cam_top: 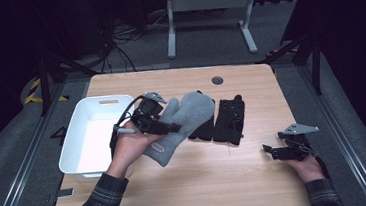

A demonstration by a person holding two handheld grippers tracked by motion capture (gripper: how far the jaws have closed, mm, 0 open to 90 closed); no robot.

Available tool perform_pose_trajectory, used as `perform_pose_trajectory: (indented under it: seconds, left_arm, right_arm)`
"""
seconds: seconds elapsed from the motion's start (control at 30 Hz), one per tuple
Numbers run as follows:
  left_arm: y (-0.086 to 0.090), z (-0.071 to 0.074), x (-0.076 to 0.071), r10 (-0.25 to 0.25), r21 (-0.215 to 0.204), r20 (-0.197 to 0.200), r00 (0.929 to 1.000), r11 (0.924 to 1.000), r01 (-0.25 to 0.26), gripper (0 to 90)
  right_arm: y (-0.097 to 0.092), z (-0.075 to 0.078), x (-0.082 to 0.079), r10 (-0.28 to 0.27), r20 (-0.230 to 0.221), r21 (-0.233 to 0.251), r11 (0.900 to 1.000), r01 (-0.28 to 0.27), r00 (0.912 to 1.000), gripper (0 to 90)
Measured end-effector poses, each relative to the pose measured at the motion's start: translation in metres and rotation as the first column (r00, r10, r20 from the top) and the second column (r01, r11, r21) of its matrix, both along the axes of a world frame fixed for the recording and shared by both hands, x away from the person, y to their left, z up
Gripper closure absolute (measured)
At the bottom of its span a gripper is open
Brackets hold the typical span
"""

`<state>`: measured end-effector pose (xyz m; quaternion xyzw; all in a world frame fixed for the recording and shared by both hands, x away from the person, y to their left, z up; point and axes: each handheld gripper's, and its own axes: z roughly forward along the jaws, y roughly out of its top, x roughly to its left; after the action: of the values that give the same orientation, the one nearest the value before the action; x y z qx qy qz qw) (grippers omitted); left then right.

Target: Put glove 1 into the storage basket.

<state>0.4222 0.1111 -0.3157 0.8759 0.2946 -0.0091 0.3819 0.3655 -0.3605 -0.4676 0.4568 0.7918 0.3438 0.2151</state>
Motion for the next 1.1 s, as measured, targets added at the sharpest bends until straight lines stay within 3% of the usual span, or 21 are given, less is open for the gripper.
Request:
perform_pose_trajectory:
  seconds: [0.27, 0.6, 0.87, 1.1]
  left_arm:
    - [0.041, 0.012, 0.006, 0.091, -0.023, 0.012, 0.9958, 0.9956, -0.091, 65.0]
    - [0.098, 0.015, 0.010, 0.219, -0.037, -0.001, 0.9758, 0.9752, -0.218, 65.1]
    - [0.139, 0.004, 0.012, 0.315, -0.041, -0.034, 0.9485, 0.9478, -0.316, 65.1]
    - [0.168, -0.020, 0.019, 0.391, -0.043, -0.095, 0.9157, 0.9173, -0.396, 65.2]
  right_arm:
    - [0.000, 0.000, 0.000, -0.001, 0.000, 0.000, 1.0000, 0.001, 1.0000, 17.4]
    - [0.000, 0.000, 0.000, -0.003, 0.000, 0.000, 1.0000, 0.003, 1.0000, 17.4]
    - [0.000, 0.000, 0.000, -0.004, 0.000, 0.000, 1.0000, 0.004, 1.0000, 17.4]
    - [0.000, 0.000, 0.000, -0.006, 0.000, 0.000, 1.0000, 0.006, 1.0000, 17.4]
